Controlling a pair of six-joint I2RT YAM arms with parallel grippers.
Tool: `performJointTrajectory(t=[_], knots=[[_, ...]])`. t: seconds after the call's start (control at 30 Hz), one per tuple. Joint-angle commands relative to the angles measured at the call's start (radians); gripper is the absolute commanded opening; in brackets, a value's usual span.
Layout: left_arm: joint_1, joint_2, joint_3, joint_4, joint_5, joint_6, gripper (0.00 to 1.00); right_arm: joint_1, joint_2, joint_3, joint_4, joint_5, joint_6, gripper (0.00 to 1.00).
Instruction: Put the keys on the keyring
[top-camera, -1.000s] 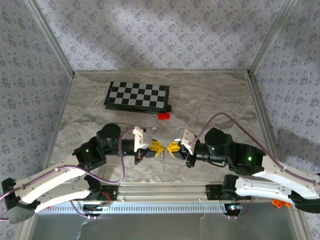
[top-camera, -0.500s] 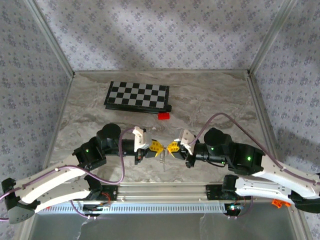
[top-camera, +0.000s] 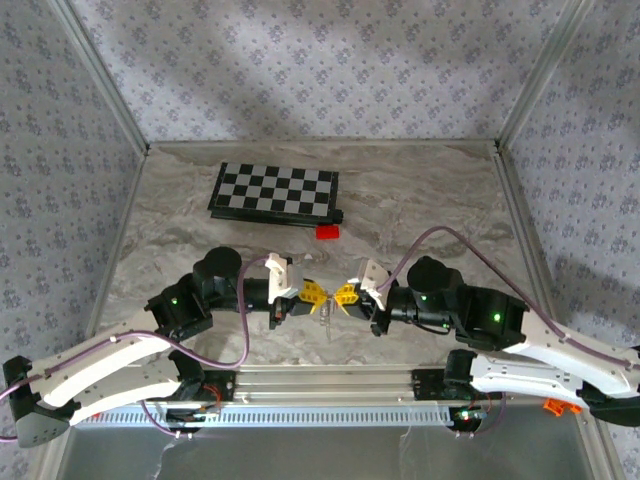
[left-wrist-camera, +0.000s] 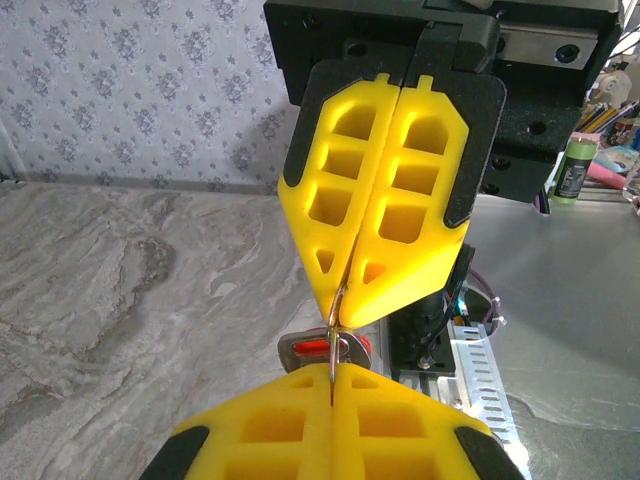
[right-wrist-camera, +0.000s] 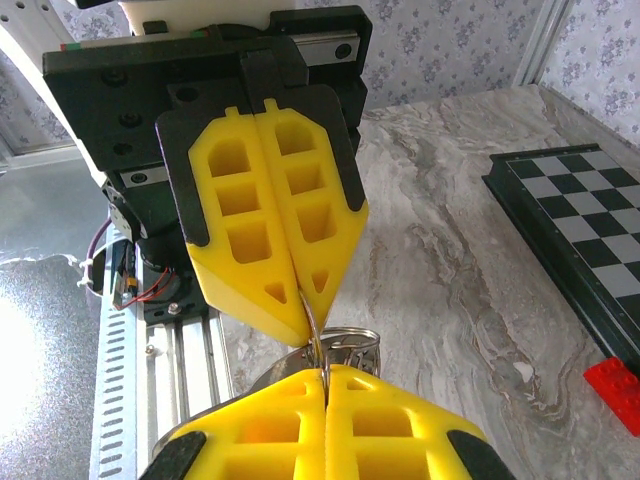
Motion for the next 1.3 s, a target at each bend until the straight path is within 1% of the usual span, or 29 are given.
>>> performJointTrajectory(t=[0.0,0.37,1.27], knots=[[-0.008,-0.019,0.013,0.034,-0.005,0.012,0.0,0.007,-0.018,-0.005,0.014,-0.001,-0.012,0.0],[-0.007,-0.016,0.021,0.027,-0.004,0.014,0.0,0.004,0.007,-0.002,0.019,-0.014,-0.023,0.0],[-0.008,-0.02,0.02,0.025,-0.007,0.015,0.0,0.001,-0.015,-0.001,0.016,-0.018,-0.022,0.0]])
